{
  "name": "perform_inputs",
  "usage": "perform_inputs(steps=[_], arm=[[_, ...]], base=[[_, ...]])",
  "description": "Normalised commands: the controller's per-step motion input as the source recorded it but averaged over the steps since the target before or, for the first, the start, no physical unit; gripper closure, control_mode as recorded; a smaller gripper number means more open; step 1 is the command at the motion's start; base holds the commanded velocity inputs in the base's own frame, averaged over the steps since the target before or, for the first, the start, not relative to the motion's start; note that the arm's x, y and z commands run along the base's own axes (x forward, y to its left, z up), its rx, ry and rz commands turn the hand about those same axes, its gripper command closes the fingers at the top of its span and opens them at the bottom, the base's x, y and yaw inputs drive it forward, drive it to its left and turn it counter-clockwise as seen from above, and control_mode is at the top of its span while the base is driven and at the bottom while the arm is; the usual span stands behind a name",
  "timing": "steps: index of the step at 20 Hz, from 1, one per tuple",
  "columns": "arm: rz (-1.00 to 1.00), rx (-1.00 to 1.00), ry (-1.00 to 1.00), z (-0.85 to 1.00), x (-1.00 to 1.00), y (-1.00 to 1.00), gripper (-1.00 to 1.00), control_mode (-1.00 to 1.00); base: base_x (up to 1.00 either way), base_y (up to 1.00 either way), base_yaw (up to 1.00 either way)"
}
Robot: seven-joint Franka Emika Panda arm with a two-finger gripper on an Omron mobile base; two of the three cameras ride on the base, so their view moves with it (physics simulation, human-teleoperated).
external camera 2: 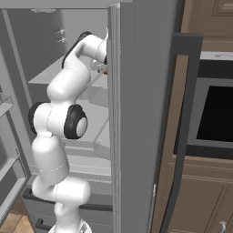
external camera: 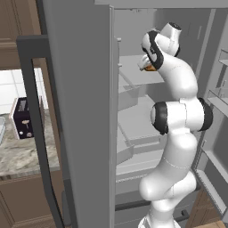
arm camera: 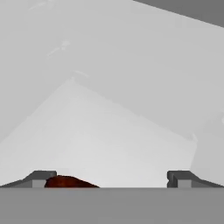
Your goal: Place one lime and one chicken drumstick in each tupperware on the nearby counter, to pack two identical lunches.
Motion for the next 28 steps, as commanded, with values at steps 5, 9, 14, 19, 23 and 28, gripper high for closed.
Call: perform_inputs(steps=[5,9,14,19,23,28], arm=[[0.03,-0.09,0.00,-0.43,0.00,0.00,-1.00,-1.00],[0.02,-0.16,0.00,-0.65,0.00,0.00,1.00,-1.00],[0.02,-0.12,0.00,-0.62,0.04,0.00,1.00,-1.00],[0.00,0.00,-0.03,-0.29,-0.06,0.00,1.00,-1.00],[-0.02,0.00,-0.12,-0.24,-0.42,0.00,1.00,-1.00],[-0.06,0.00,-0.01,0.00,-0.16,0.19,1.00,-1.00]], base=[[0.00,0.00,0.00],[0.00,0.00,0.00],[0.00,0.00,0.00],[0.00,0.00,0.00],[0.00,0.00,0.00],[0.00,0.00,0.00]])
